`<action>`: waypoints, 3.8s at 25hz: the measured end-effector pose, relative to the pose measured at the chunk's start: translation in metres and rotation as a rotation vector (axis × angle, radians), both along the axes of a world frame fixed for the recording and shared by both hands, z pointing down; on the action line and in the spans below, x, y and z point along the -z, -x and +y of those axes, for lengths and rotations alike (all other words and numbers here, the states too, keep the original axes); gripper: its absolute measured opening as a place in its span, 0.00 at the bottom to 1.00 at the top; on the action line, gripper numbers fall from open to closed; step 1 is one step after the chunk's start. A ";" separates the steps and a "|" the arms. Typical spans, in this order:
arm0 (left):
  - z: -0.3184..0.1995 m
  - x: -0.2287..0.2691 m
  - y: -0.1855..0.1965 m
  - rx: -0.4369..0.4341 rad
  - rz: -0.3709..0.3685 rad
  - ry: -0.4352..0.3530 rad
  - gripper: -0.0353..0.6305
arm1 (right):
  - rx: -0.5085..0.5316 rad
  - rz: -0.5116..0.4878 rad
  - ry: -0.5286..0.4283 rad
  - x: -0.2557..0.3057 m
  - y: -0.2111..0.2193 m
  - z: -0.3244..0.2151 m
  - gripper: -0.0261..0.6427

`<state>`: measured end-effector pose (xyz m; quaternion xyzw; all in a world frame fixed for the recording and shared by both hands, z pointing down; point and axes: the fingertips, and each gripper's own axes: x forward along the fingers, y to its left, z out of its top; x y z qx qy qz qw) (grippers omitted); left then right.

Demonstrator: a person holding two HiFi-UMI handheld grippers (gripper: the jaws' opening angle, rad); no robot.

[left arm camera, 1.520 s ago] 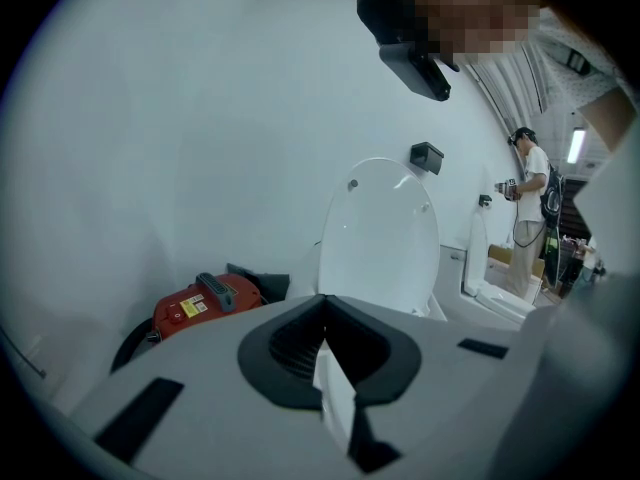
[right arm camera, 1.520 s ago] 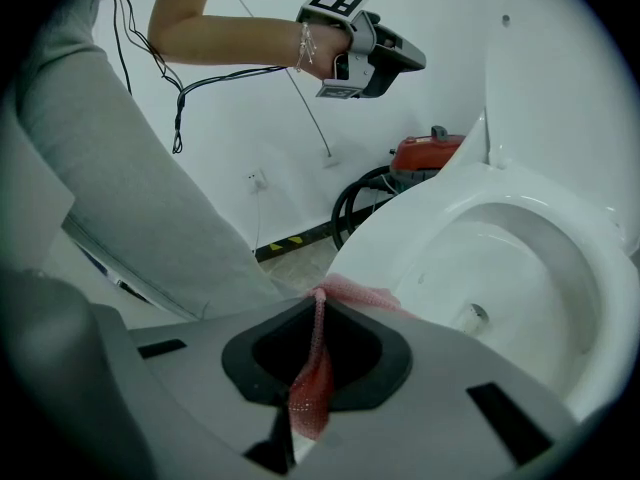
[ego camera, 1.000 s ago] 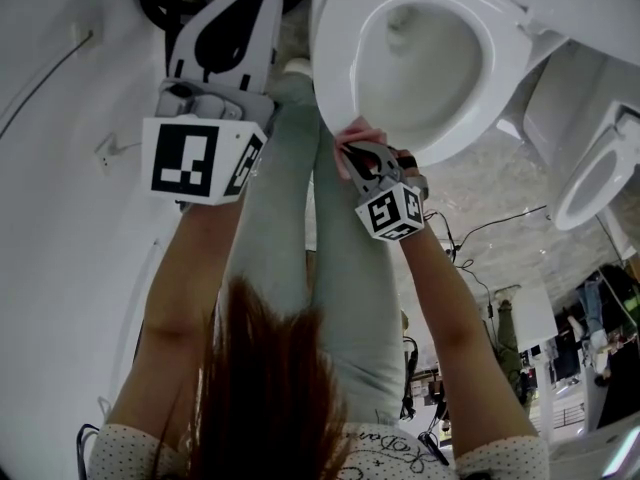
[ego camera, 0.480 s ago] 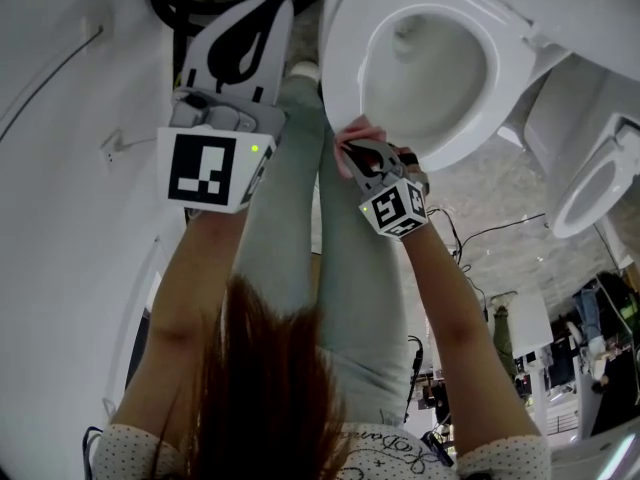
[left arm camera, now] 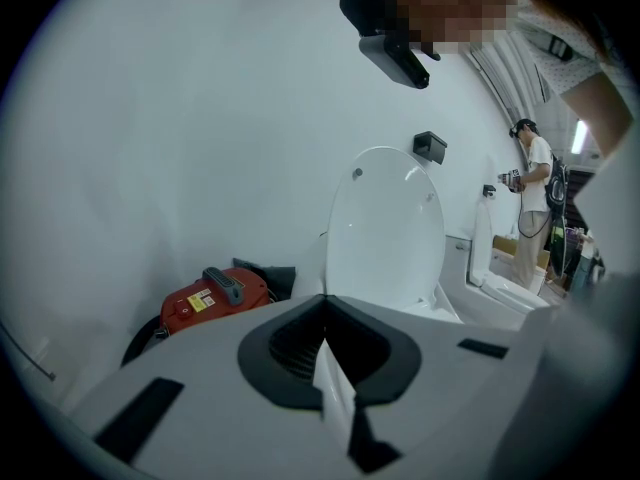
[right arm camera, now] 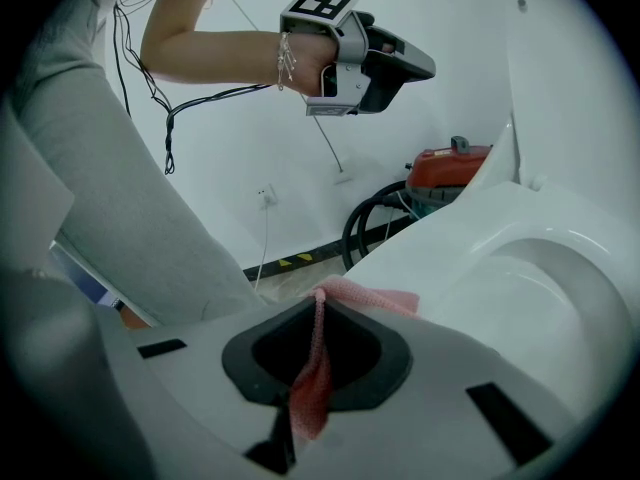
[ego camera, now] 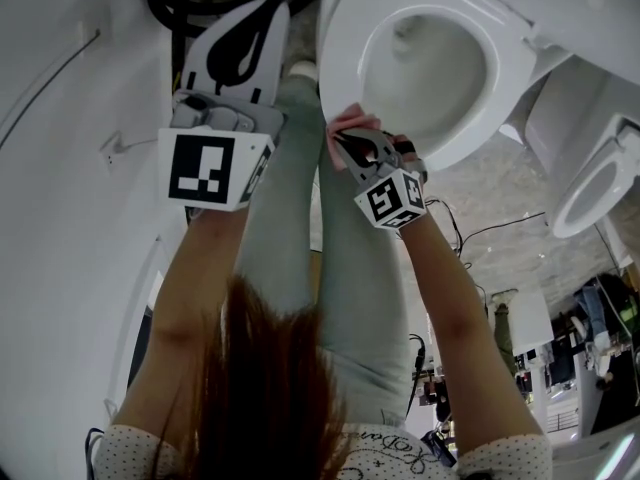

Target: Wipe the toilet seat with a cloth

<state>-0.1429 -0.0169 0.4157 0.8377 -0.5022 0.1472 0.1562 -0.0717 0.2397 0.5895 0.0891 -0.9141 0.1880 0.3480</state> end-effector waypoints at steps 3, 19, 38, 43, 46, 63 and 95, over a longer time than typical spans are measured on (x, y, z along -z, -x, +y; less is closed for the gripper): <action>-0.005 0.001 -0.003 -0.002 -0.002 -0.003 0.06 | 0.020 -0.010 -0.023 0.001 0.003 -0.009 0.09; -0.013 -0.006 -0.008 -0.009 -0.008 0.010 0.06 | -0.010 -0.058 -0.080 0.002 0.014 -0.038 0.09; -0.026 -0.002 -0.009 -0.010 -0.007 0.016 0.06 | -0.064 -0.070 -0.122 0.005 0.019 -0.094 0.09; -0.029 0.001 -0.011 -0.018 -0.011 0.013 0.06 | -0.060 -0.070 -0.130 0.005 0.019 -0.101 0.09; -0.031 0.000 -0.013 -0.025 -0.011 0.017 0.06 | -0.073 -0.069 -0.131 0.005 0.018 -0.105 0.09; -0.050 0.002 -0.013 -0.051 -0.019 0.021 0.06 | -0.144 -0.074 -0.198 0.006 0.018 -0.166 0.09; -0.059 0.003 -0.018 -0.080 -0.006 0.024 0.06 | -0.166 -0.044 -0.295 0.015 0.013 -0.228 0.09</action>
